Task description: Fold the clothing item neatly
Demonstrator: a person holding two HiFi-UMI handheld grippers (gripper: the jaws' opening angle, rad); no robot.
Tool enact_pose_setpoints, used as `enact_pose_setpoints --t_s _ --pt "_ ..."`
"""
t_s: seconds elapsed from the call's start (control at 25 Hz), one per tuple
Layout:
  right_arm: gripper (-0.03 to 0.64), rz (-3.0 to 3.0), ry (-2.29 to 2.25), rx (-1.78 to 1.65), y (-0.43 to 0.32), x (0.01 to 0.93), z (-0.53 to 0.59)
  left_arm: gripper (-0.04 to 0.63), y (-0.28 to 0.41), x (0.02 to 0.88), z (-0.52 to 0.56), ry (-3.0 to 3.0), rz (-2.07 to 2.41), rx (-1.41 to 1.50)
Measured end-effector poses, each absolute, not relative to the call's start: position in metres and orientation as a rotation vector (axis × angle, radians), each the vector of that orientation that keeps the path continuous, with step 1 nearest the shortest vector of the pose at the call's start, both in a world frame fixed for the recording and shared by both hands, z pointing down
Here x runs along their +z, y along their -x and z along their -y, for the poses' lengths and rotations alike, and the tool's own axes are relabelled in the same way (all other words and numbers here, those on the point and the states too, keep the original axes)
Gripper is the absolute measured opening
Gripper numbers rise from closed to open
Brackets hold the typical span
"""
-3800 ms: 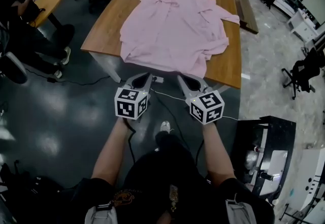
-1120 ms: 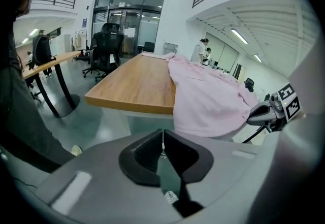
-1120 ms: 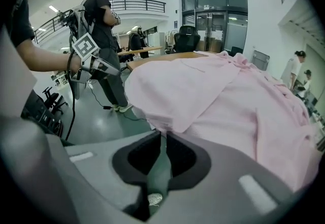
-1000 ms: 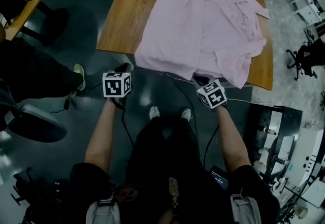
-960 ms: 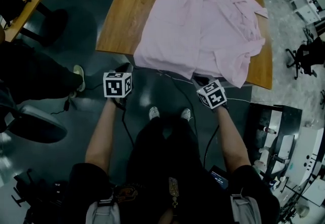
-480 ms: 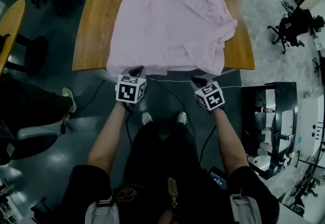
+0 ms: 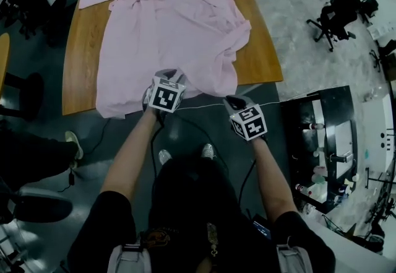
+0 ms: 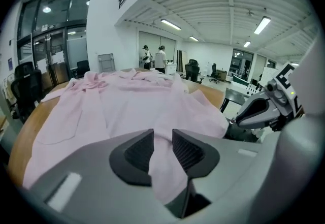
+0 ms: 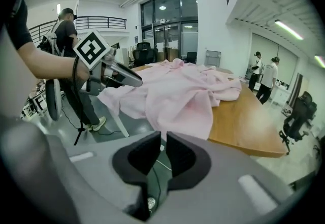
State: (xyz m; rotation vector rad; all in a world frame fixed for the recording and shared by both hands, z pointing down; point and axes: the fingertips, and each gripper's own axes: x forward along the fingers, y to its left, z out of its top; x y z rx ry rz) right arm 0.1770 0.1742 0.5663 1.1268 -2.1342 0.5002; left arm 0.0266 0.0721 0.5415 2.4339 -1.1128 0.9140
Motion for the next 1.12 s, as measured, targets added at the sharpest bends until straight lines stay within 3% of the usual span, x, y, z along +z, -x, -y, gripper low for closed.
enact_pose_setpoints --t_s 0.2,0.32,0.36,0.4,0.44,0.48,1.12 --pt "0.026 2.151 -1.194 0.527 -0.208 0.565 -0.16 0.195 -0.056 0.552 -0.036 -2.41 1.116 1.017" --pt "0.026 2.149 -1.219 0.547 -0.222 0.571 -0.157 0.201 -0.064 0.571 -0.033 -2.341 1.087 1.121" --pt "0.026 2.146 -1.227 0.552 -0.226 0.572 -0.156 0.192 -0.064 0.575 -0.032 -2.32 1.099 1.146" --pt "0.026 2.144 -1.234 0.555 -0.23 0.573 -0.154 0.137 -0.063 0.577 -0.03 -2.304 1.124 1.159" --pt "0.026 2.145 -1.237 0.556 -0.232 0.573 -0.151 0.033 -0.061 0.577 -0.03 -2.288 1.145 1.162" --pt "0.026 2.149 -1.235 0.556 -0.234 0.573 -0.148 0.011 -0.059 0.576 -0.032 -2.275 1.154 1.157" --pt "0.026 2.198 -1.033 0.437 -0.213 0.57 -0.13 0.008 0.041 0.556 -0.122 -2.012 1.497 0.989"
